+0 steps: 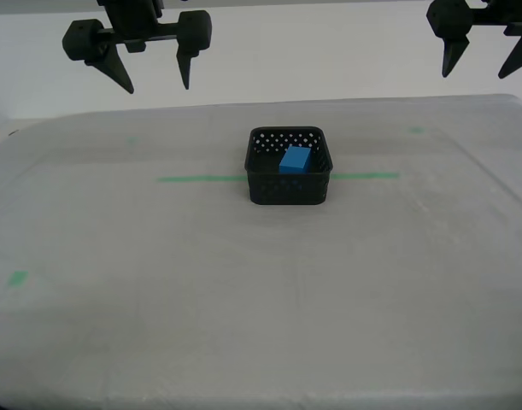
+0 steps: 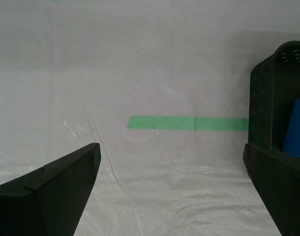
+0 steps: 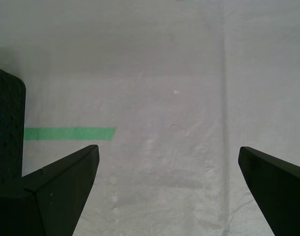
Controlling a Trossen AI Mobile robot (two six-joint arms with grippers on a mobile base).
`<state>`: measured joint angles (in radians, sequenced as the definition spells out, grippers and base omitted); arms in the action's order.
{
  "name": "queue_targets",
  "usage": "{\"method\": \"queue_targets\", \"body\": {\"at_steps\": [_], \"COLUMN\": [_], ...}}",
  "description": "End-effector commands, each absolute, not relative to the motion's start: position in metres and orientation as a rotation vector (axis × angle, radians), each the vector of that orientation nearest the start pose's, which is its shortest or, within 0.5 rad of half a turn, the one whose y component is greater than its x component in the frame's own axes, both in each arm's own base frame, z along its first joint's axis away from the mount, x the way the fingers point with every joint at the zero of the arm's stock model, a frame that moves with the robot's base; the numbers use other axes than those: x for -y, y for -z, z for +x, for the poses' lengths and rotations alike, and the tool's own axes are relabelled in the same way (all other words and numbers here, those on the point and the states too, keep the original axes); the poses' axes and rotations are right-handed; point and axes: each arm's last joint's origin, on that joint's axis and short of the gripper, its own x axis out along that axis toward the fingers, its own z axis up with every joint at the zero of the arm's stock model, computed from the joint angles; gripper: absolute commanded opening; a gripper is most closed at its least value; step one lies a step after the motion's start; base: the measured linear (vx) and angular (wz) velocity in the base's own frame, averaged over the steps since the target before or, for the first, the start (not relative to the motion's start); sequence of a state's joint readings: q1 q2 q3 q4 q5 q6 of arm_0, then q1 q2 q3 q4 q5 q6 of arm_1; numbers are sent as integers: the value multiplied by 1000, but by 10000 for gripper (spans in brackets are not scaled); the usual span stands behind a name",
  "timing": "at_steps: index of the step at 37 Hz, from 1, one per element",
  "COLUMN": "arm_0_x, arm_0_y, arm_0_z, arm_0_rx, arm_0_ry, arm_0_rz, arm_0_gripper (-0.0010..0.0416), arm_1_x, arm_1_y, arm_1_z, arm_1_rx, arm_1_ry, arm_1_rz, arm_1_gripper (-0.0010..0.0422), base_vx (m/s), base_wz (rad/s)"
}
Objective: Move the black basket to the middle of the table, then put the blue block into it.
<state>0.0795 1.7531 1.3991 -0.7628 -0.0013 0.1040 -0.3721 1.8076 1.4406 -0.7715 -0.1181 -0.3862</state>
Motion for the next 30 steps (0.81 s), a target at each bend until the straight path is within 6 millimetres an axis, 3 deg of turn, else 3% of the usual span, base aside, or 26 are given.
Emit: {"method": "queue_targets", "body": {"at_steps": [1,30], "arm_0_x": [-29,-29], "arm_0_y": [-248,-248], "arm_0_z": [360,360], "arm_0_rx": [-1118,-1118], "arm_0_ry": [-16,-16], "arm_0_rz": [49,49], "arm_0_gripper": [398,398], "arm_1_x": [132,132], "arm_1_y": [-241,-241], "arm_1_z": [348,348], "arm_1_rx": [-1124,-1124], "arm_1_ry": [9,9], "arm_1_rz": [-65,-65], "arm_1_gripper": [400,400], "base_vx": [0,0], "base_wz": [0,0]}}
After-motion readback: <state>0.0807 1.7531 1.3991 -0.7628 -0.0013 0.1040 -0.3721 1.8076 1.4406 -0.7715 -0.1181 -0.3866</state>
